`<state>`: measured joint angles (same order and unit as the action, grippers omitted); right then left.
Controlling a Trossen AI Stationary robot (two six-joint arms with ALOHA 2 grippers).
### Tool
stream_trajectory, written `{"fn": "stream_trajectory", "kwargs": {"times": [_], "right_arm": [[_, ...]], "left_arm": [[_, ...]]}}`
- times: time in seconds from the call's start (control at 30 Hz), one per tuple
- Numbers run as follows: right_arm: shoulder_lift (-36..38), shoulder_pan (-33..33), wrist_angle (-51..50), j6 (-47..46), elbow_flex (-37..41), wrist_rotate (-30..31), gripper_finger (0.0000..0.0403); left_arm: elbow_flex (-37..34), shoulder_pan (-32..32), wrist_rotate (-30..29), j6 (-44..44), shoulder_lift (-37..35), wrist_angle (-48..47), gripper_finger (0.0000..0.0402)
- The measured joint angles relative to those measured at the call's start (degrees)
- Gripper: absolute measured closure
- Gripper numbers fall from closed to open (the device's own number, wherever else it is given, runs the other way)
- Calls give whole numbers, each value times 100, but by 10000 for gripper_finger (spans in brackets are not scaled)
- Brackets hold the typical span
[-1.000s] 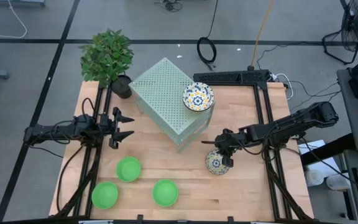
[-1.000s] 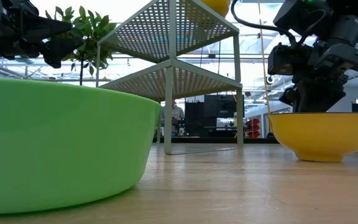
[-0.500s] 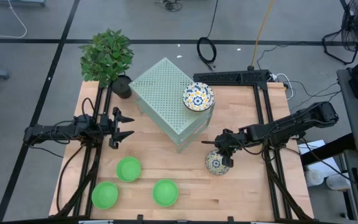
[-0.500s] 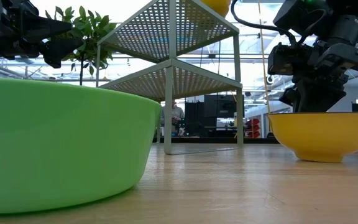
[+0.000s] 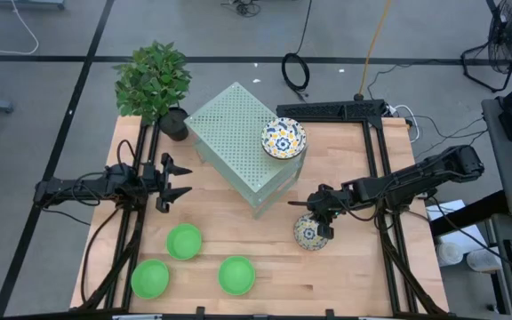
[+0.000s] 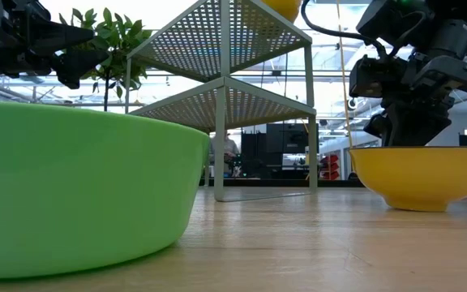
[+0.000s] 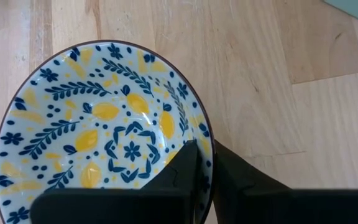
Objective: Pick & Place Mini bowls
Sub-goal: Stack the yellow patterned bowl on the yellow patterned bowl on the shelf
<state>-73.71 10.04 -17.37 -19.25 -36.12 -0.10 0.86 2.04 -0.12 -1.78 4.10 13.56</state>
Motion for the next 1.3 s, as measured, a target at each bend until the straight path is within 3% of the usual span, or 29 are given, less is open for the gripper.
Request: {"fn": "stream_trajectory", "kwargs": {"times": [1.3], "right_arm": [[-2,2,81,44,0,-7,383]], "left_arm": [[0,0,0,0,0,-1,133]]}}
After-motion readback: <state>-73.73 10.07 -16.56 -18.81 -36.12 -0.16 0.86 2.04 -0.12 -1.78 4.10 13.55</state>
